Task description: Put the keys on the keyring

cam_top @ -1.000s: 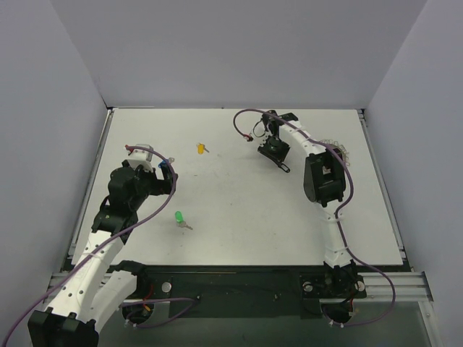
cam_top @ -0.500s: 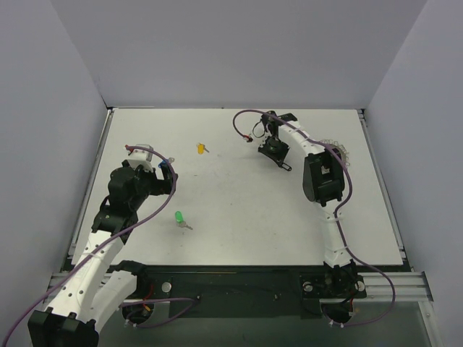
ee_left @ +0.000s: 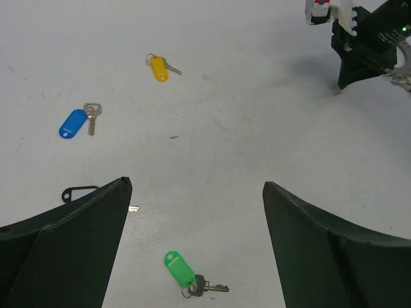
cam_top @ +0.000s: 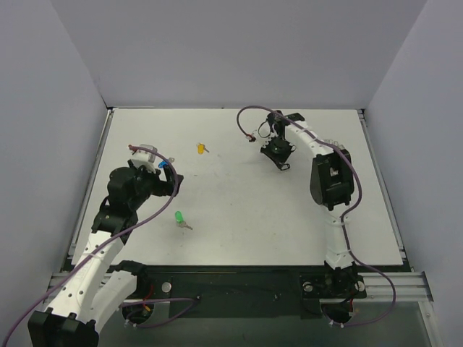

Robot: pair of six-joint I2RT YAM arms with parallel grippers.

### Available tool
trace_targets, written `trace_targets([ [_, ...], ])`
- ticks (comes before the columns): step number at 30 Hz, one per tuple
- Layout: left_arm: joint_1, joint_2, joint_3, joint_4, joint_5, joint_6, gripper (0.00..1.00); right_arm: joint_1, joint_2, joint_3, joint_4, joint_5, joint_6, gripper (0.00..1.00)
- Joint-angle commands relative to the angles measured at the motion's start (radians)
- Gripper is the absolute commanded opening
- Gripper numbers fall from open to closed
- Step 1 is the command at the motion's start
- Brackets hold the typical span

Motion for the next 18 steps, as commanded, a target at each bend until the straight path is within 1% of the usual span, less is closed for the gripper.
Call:
trace_targets([
  [1, -0.014, -0.029, -0.021, 0.134, 0.259, -0.003, 0.91, -0.015, -0.275, -0.147, -0.042, -0.186, 0.012, 0.00],
  [2, -0.020, -0.037, -0.027, 0.203, 0.299, -0.006, 0.89, -0.016, -0.313, -0.178, -0.044, -0.247, 0.009, 0.00],
  [3, -0.036, -0.038, -0.048, 0.226, 0.363, -0.009, 0.85, -0.016, -0.382, -0.233, -0.042, -0.284, 0.005, 0.00],
  [4, -0.047, -0.041, -0.061, 0.280, 0.385, -0.023, 0.80, -0.018, -0.413, -0.267, -0.044, -0.343, -0.001, 0.00],
  [5, -0.072, -0.043, -0.082, 0.303, 0.431, -0.031, 0.77, -0.015, -0.477, -0.328, -0.045, -0.384, -0.004, 0.00],
  [8, -0.151, -0.053, -0.125, 0.451, 0.462, -0.099, 0.70, -0.006, -0.603, -0.445, -0.052, -0.544, -0.036, 0.00],
  [9, -0.213, -0.055, -0.147, 0.475, 0.445, -0.110, 0.69, -0.003, -0.663, -0.505, -0.053, -0.572, -0.042, 0.00],
  [10, -0.253, -0.054, -0.157, 0.531, 0.430, -0.127, 0.64, 0.003, -0.697, -0.529, -0.052, -0.630, -0.056, 0.00],
  [12, -0.415, -0.043, -0.202, 0.608, 0.359, -0.124, 0.59, 0.014, -0.772, -0.606, -0.053, -0.698, -0.088, 0.00],
  [13, -0.469, -0.037, -0.213, 0.640, 0.295, -0.111, 0.58, 0.023, -0.823, -0.647, -0.052, -0.741, -0.105, 0.00],
  [14, -0.550, -0.018, -0.232, 0.683, 0.261, -0.077, 0.56, 0.026, -0.846, -0.675, -0.053, -0.764, -0.140, 0.00],
  [15, -0.597, 0.012, -0.242, 0.700, 0.197, -0.057, 0.54, 0.031, -0.890, -0.719, -0.052, -0.819, -0.163, 0.00],
  [16, -0.667, 0.028, -0.251, 0.738, 0.171, -0.013, 0.52, 0.033, -0.910, -0.738, -0.044, -0.848, -0.200, 0.00],
  [17, -0.692, 0.076, -0.254, 0.755, 0.125, 0.010, 0.49, 0.039, -0.942, -0.779, -0.042, -0.888, -0.217, 0.00],
  [18, -0.735, 0.098, -0.253, 0.786, 0.108, 0.046, 0.45, 0.040, -0.960, -0.793, -0.044, -0.905, -0.253, 0.00],
])
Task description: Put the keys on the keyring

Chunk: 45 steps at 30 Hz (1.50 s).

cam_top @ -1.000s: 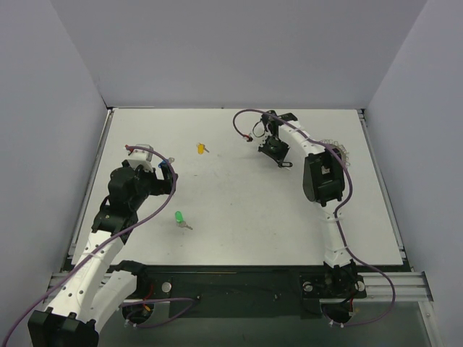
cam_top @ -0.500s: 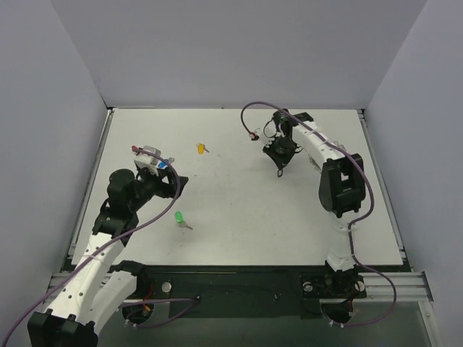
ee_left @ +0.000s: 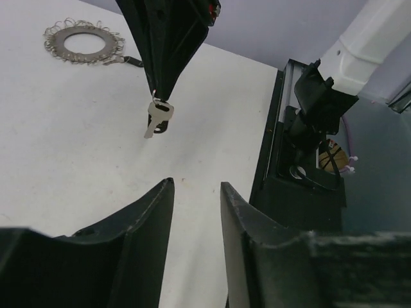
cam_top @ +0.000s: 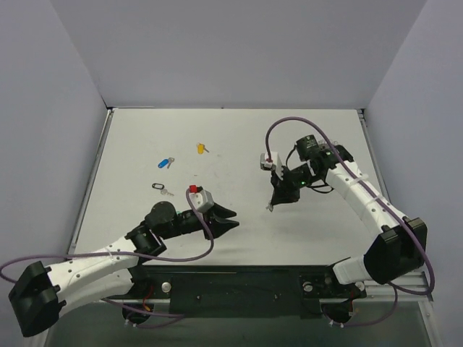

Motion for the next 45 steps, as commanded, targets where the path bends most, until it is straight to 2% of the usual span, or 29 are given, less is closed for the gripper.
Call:
trace_targets([
  [1, -0.140, 0.141, -0.007, 0.257, -0.181, 0.119, 0.42, 0.017, -0.108, -0.115, -0.029, -0.251, -0.176, 0.00],
  [5, -0.177, 0.270, 0.010, 0.367, -0.206, 0.125, 0.35, 0.025, -0.130, -0.159, -0.061, -0.302, -0.286, 0.00],
  [9, -0.203, 0.355, 0.040, 0.428, -0.201, 0.140, 0.34, 0.040, -0.130, -0.175, -0.136, -0.316, -0.423, 0.00],
  [18, -0.269, 0.474, 0.056, 0.487, -0.216, 0.159, 0.34, 0.048, -0.119, -0.193, -0.181, -0.302, -0.544, 0.00],
  [29, -0.306, 0.556, 0.092, 0.532, -0.310, 0.196, 0.33, 0.062, -0.107, -0.196, -0.190, -0.296, -0.563, 0.00],
  [45, -0.324, 0.634, 0.129, 0.604, -0.289, 0.176, 0.32, 0.060, -0.095, -0.196, -0.190, -0.297, -0.563, 0.00],
])
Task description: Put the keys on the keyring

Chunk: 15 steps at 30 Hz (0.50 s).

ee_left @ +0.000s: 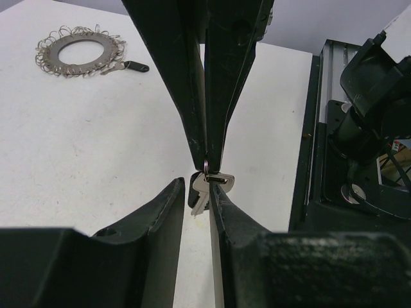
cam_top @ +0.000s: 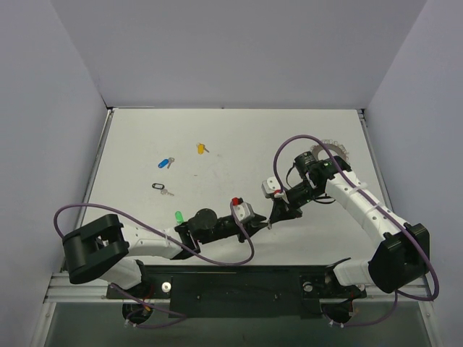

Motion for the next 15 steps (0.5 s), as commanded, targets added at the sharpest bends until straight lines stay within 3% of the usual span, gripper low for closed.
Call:
trace_targets([
  [1, -0.009, 0.006, 0.050, 0.083, 0.013, -0.010, 0.31, 0.006, 0.013, -0.007, -0.043, -0.052, -0.023, 0.00],
  [12, -0.013, 0.032, 0.051, 0.111, 0.024, -0.030, 0.27, 0.006, 0.016, -0.006, -0.041, -0.060, -0.020, 0.00],
  [15, -0.013, 0.035, 0.051, 0.114, 0.021, -0.035, 0.22, 0.006, 0.015, -0.007, -0.041, -0.058, -0.020, 0.00],
])
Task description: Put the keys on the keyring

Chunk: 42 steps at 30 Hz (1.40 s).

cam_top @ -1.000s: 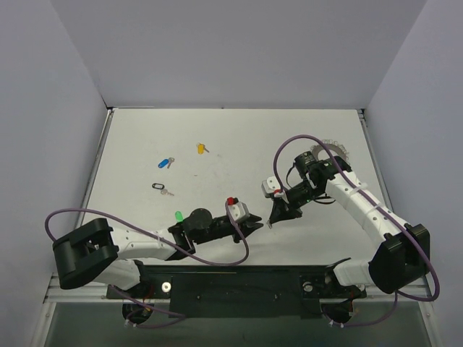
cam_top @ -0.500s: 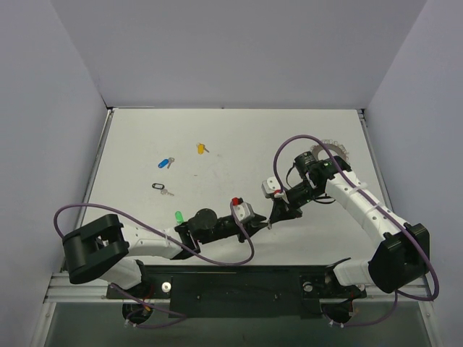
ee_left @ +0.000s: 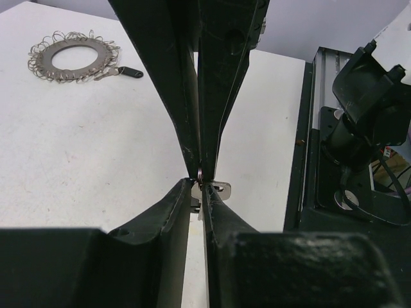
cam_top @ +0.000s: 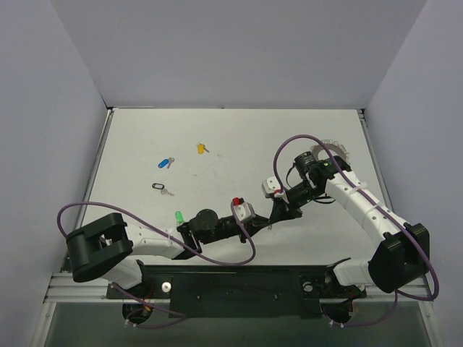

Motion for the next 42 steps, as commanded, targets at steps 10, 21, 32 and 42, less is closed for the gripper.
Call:
trace_targets([
  [10, -0.006, -0.004, 0.040, 0.068, -0.009, -0.062, 0.00, 0.006, 0.015, -0.010, -0.040, -0.049, -0.023, 0.00],
  [21, -0.006, -0.072, 0.043, -0.095, -0.070, -0.157, 0.00, 0.006, 0.018, -0.013, -0.002, -0.025, 0.048, 0.02],
  [32, -0.006, -0.096, 0.038, -0.141, -0.078, -0.183, 0.00, 0.006, 0.015, -0.022, 0.047, -0.005, 0.115, 0.16],
  [42, -0.006, -0.112, 0.033, -0.199, -0.104, -0.191, 0.00, 0.006, 0.015, -0.019, 0.053, -0.006, 0.134, 0.31],
])
